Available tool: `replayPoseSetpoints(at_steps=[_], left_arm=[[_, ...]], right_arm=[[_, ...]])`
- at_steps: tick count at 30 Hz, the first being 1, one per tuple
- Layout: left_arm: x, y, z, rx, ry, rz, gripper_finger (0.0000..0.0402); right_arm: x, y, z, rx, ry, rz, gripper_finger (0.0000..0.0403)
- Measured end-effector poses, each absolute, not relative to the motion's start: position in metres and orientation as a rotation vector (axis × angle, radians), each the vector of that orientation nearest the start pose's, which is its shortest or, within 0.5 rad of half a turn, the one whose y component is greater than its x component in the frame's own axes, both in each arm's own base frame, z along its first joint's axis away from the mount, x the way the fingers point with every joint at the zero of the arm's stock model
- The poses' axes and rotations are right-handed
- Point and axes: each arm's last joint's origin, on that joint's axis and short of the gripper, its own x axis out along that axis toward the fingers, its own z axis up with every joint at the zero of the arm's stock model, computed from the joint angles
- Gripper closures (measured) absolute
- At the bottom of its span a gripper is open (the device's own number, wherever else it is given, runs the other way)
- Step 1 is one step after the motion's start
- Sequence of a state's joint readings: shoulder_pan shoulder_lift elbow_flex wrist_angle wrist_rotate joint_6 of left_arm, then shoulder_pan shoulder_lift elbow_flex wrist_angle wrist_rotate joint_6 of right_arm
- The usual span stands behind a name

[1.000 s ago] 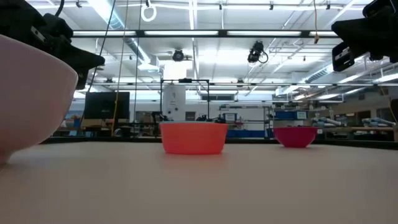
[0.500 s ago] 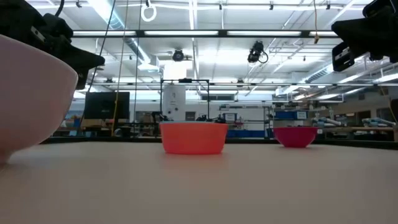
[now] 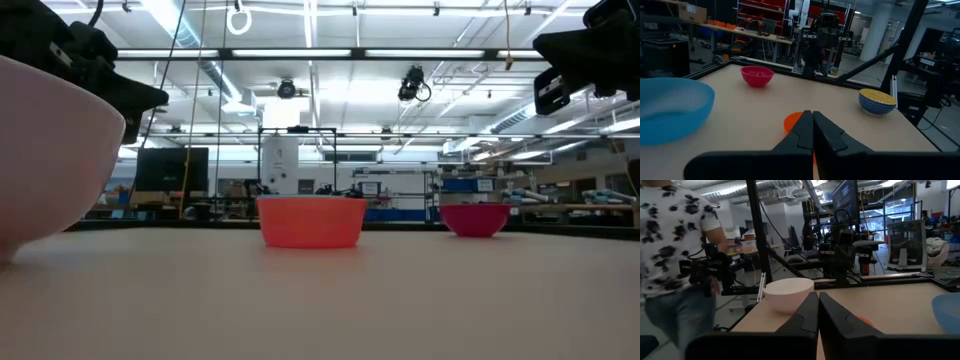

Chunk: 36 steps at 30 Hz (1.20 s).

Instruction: Nest bowls inside each other

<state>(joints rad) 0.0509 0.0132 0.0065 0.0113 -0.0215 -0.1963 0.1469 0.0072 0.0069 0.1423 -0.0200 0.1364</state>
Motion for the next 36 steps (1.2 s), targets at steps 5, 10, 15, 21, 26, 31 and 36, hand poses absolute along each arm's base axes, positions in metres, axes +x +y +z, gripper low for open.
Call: replayPoseSetpoints(at_steps=[5, 10, 15, 21, 26, 31, 36], left_arm=[[0.098, 0.006, 0.167, -0.198, -0.025, 0.073, 0.0399], [0.098, 0.007, 0.168, -0.378, -0.037, 0.103, 0.0399], [0.098, 0.007, 0.168, -0.433, -0.035, 0.12, 0.0399], [0.1, 0.012, 0.168, -0.397, -0.052, 0.287, 0.0399], [0.107, 0.013, 0.172, -0.413, -0.073, 0.287, 0.0399], [0.116, 0.013, 0.18, -0.453, -0.004, 0.305, 0.0399], [0.13, 0.02, 0.186, -0.372, 0.093, 0.415, 0.0399]], right_arm=[[0.096, 0.015, 0.179, 0.145, -0.13, 0.176, 0.0389], [0.096, 0.015, 0.179, 0.145, -0.131, 0.176, 0.0389], [0.096, 0.015, 0.179, 0.145, -0.129, 0.176, 0.0389], [0.096, 0.011, 0.179, 0.097, -0.136, 0.063, 0.0389], [0.095, 0.003, 0.181, -0.005, -0.156, -0.22, 0.0389], [0.087, -0.005, 0.202, 0.216, -0.403, -0.439, 0.0389], [0.081, -0.011, 0.208, 0.549, -0.574, -0.553, 0.0389]])
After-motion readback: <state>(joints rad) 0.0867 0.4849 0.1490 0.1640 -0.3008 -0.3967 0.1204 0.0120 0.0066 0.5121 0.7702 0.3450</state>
